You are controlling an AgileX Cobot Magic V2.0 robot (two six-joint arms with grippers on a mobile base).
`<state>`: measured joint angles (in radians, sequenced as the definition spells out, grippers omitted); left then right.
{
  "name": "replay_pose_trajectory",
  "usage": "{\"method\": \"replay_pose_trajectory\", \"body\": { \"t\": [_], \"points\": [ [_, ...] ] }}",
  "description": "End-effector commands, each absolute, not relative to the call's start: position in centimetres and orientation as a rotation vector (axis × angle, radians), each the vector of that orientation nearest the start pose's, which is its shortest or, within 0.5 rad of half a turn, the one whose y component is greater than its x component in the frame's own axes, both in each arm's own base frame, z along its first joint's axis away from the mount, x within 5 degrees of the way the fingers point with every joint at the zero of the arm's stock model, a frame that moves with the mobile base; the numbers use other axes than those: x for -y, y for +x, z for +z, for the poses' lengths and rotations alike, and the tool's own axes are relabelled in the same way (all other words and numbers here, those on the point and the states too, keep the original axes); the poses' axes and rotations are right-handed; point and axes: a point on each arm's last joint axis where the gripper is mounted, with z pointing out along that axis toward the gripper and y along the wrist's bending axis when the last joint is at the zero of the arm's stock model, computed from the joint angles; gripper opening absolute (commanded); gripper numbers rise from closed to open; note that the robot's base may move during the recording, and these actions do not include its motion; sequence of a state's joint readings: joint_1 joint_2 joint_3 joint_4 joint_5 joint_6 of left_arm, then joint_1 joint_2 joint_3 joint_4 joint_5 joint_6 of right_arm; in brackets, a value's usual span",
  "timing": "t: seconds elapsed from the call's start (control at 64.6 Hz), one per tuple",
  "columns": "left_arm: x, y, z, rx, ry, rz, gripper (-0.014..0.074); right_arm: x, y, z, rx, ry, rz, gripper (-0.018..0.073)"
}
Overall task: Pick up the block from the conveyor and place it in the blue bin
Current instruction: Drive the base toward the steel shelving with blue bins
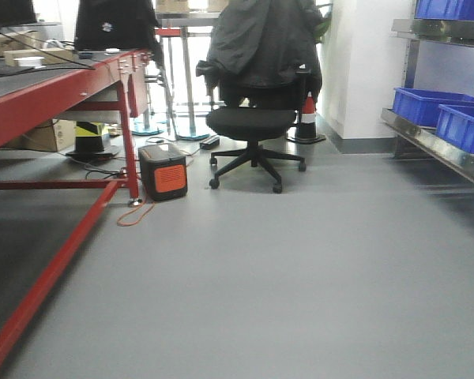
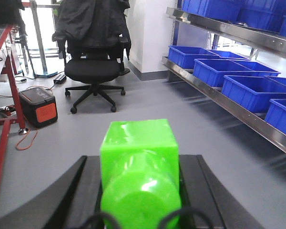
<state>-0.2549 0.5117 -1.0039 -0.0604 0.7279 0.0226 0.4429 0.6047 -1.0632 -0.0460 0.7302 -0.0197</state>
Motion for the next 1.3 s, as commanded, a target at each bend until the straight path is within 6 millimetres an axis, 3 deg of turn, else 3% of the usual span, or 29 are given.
{"method": "replay_pose_trajectory", "body": {
  "t": [0.0,1.284],
  "points": [
    [1.91,5.60,43.92,-1.685,0.225,-0.259,-0.0111,-3.20,7.51,45.10,-1.684,-0.414,0.243,-0.0162],
    [1.91,5.60,43.92,-1.685,0.225,-0.259,-0.0111,-3.20,7.52,45.17,-1.676,-0.412,0.245,-0.0162]
  ]
}}
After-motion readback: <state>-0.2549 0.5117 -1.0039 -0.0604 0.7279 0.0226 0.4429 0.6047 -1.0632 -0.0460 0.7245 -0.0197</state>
